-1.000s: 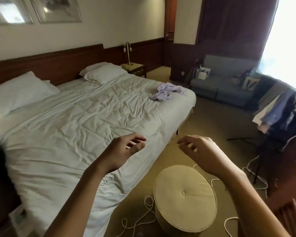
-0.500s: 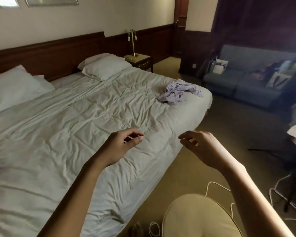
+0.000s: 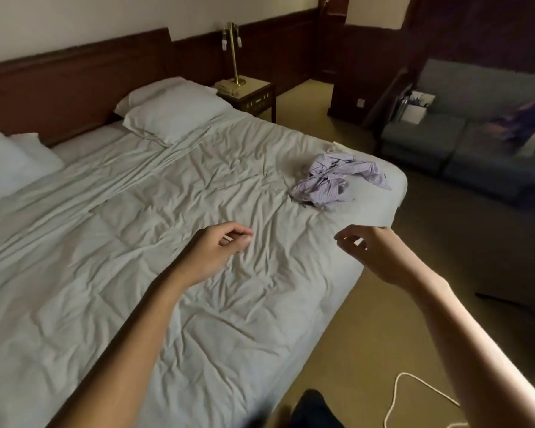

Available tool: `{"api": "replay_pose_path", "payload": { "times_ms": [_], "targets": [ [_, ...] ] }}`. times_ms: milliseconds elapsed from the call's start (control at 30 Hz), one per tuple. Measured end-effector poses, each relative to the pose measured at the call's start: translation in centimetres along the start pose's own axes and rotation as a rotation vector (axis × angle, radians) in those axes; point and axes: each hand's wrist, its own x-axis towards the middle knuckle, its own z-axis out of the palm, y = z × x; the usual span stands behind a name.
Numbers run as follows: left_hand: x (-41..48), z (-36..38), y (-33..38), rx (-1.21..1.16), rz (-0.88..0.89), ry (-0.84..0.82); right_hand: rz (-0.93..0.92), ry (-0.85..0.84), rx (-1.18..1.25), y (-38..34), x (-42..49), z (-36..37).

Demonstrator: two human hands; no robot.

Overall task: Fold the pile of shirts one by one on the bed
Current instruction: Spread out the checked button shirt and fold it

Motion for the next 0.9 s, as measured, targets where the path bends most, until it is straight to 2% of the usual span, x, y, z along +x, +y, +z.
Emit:
{"api": "replay_pose_path", "payload": {
  "times_ms": [233,433,533,733,833,900],
  "targets": [
    [18.7,3.3,-3.6,-0.013,-0.105,-0.032,0.013,-0.066,-0.060,11.3,18.6,1.3],
    [39.2,12.7,-10.5,-0.012,-0.240,-0.030,0.061,-0.164,-0.136,26.1,34.9,5.4],
    [48.0,18.8,-15.6,0.112,-0.302,-0.100,0.078,-0.232,-0.176,33.2,41.7,8.9],
    [59.7,29.1,-24.6,0.574,-0.133,-0.200,0.111,-0.274,-0.253,44.3,51.5,15.8],
    [62.1,32.0,-26.6,0.671,0.033,-0.071,0.095,-0.266,-0.263,47.1,53.5,18.8],
    [62.9,32.3,-26.8,0.596,0.056,0.048,0.102,-0.181,-0.236,47.9,54.2,20.2]
  ]
}}
